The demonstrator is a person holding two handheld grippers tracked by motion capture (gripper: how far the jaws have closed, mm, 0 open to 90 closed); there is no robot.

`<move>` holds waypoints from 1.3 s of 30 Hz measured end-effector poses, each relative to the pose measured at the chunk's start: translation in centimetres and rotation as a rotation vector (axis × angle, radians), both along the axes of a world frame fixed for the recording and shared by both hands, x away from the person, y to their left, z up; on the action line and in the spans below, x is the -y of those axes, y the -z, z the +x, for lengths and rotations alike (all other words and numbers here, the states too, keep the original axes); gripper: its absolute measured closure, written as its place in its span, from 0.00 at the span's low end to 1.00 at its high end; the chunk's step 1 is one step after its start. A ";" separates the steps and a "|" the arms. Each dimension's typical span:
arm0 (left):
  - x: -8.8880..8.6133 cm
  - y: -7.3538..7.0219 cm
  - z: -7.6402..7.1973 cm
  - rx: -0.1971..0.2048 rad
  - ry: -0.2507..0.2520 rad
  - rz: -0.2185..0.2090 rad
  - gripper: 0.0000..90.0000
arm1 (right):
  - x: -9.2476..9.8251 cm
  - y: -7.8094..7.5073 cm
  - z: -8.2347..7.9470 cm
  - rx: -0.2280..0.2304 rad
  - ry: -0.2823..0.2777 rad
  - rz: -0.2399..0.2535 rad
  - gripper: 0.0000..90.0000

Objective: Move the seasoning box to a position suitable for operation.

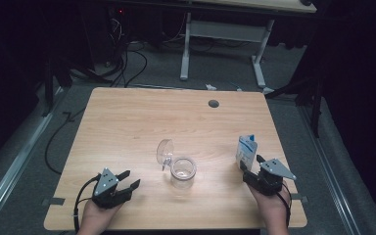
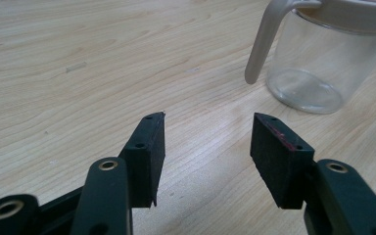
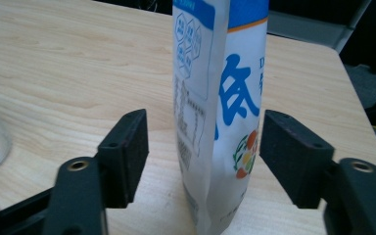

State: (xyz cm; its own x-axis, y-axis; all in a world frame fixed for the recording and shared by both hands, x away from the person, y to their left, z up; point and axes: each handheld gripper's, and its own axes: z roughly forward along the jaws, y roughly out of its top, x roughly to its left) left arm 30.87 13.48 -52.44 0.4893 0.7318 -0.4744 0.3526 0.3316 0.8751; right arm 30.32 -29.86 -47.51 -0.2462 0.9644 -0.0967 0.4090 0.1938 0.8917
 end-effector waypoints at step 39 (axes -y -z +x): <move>-0.1 0.1 -0.1 -0.022 0.030 -0.038 0.48 | -0.2 0.0 0.8 0.028 0.011 -0.002 0.93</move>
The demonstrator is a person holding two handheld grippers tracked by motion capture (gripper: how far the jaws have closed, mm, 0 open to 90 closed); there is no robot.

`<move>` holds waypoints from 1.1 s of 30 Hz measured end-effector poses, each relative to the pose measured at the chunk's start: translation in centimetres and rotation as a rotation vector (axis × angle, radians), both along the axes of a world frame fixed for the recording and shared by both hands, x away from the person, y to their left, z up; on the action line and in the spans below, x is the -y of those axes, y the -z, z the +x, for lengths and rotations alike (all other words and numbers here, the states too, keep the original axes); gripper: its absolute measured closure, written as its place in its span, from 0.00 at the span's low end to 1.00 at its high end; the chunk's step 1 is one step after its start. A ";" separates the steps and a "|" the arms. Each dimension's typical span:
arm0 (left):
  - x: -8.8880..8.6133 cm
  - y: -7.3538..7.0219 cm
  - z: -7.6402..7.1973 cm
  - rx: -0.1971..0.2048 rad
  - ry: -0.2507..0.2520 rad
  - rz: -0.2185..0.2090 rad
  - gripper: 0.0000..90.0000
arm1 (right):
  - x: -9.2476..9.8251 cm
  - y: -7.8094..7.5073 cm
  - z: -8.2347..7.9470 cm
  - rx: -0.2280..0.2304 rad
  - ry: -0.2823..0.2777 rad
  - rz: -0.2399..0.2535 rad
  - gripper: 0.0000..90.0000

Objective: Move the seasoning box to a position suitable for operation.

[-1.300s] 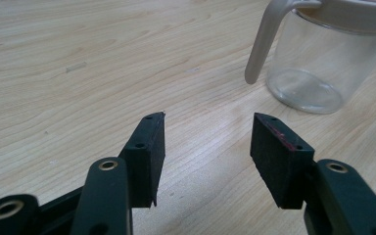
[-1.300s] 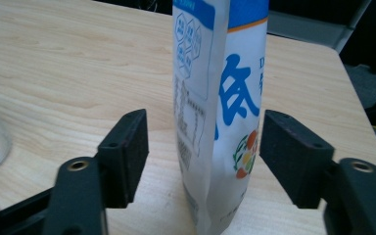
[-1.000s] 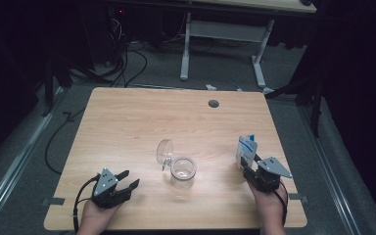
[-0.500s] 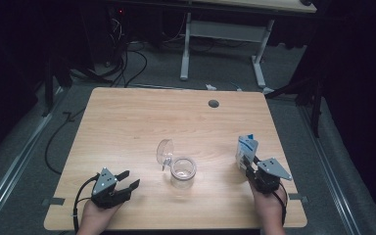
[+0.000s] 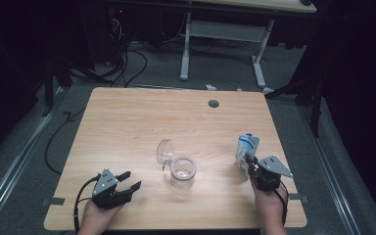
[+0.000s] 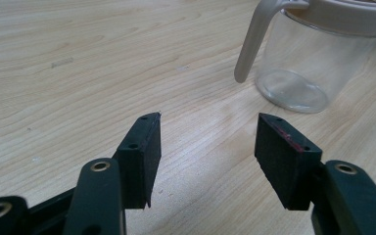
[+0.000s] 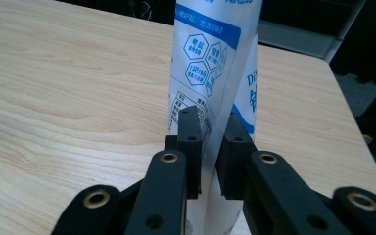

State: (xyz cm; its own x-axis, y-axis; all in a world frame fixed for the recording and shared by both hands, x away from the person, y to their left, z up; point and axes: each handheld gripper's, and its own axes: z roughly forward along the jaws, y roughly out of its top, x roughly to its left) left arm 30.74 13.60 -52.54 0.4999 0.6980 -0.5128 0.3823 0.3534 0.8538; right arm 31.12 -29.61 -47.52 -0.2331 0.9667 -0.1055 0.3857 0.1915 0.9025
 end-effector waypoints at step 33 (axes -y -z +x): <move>-0.2 0.0 -0.2 0.024 0.023 -0.037 0.45 | 0.0 -5.0 0.4 -0.288 -0.185 -0.075 0.99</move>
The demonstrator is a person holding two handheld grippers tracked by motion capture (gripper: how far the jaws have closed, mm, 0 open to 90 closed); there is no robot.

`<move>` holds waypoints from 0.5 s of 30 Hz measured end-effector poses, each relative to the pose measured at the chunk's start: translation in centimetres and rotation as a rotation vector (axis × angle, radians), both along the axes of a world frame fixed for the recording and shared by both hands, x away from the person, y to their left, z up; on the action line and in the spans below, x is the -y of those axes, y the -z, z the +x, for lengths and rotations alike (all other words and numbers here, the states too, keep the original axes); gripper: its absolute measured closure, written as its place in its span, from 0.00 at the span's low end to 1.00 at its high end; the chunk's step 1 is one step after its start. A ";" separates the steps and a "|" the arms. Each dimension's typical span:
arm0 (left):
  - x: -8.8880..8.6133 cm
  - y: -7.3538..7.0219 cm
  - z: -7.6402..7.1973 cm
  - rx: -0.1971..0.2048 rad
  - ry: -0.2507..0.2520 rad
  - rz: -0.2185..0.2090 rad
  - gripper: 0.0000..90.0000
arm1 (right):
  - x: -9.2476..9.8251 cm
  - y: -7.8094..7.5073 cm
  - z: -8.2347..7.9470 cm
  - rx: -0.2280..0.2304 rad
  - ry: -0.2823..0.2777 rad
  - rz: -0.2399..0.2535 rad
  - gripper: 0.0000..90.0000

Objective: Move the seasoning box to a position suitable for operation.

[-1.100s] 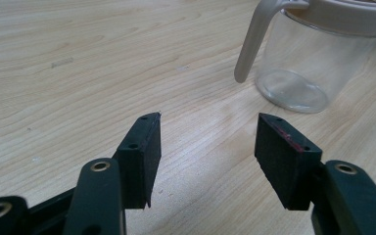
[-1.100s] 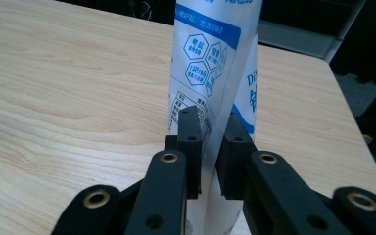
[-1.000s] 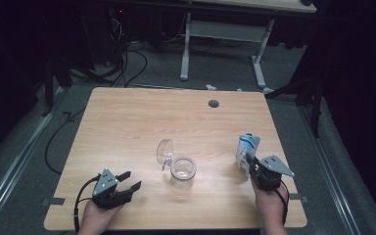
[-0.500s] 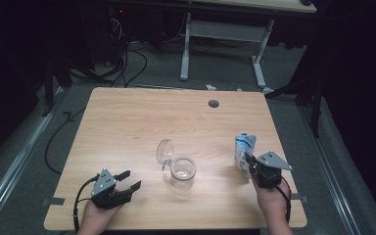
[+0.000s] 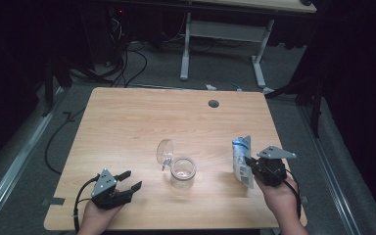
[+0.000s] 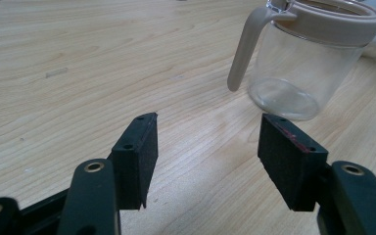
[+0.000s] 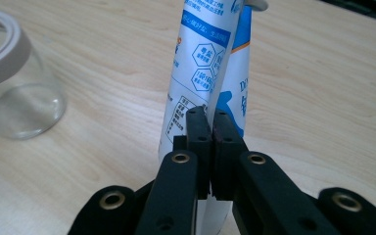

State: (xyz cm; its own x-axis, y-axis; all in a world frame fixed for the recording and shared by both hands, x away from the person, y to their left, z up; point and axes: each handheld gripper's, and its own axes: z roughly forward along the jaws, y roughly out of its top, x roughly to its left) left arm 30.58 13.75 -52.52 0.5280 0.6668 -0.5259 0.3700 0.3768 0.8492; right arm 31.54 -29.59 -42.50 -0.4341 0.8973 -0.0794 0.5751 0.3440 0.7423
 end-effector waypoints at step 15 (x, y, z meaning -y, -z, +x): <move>0.2 0.0 -0.2 0.008 0.010 0.002 0.45 | -1.1 -2.0 0.2 -0.164 -0.096 -0.095 0.99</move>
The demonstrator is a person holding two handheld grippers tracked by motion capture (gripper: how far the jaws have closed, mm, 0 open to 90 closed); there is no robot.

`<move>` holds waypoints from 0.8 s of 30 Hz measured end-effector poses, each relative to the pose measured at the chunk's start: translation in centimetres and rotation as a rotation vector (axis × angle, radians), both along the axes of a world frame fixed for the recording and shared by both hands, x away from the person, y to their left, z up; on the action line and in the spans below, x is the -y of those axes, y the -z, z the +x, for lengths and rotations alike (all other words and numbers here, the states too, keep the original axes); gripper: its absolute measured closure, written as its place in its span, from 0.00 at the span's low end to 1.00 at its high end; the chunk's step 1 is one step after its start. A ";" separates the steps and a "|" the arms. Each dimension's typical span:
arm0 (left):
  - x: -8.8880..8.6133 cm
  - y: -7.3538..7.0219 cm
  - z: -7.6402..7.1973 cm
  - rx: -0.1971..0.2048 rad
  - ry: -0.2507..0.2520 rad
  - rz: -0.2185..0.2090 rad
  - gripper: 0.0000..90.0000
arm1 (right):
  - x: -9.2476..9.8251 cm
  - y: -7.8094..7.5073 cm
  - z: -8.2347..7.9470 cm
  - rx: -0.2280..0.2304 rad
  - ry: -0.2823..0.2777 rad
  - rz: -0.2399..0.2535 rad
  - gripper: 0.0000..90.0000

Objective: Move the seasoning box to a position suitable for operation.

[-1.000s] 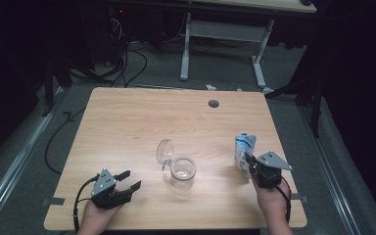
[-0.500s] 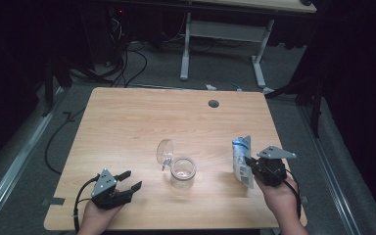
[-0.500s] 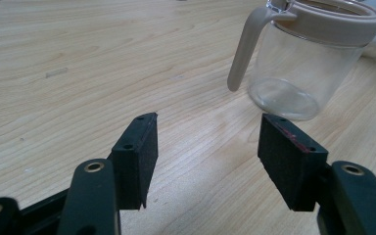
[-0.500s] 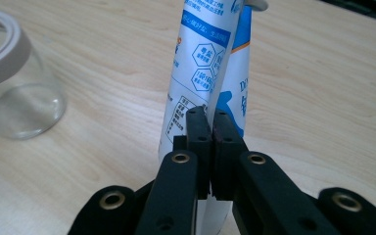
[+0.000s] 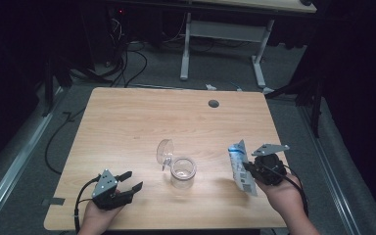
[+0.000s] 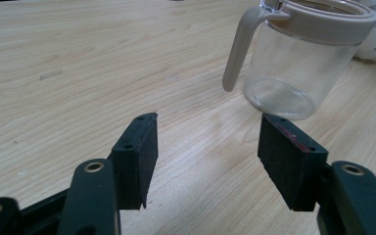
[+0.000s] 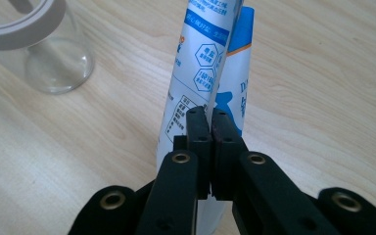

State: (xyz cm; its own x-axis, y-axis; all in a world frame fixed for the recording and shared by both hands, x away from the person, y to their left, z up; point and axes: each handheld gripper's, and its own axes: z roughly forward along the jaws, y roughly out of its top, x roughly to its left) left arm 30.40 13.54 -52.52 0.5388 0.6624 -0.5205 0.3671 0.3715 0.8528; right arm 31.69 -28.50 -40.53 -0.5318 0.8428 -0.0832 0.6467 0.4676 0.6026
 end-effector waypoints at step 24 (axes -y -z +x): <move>0.3 -0.1 -0.4 0.026 0.024 -0.009 0.45 | -1.7 -1.5 1.3 -0.250 -0.069 -0.120 1.00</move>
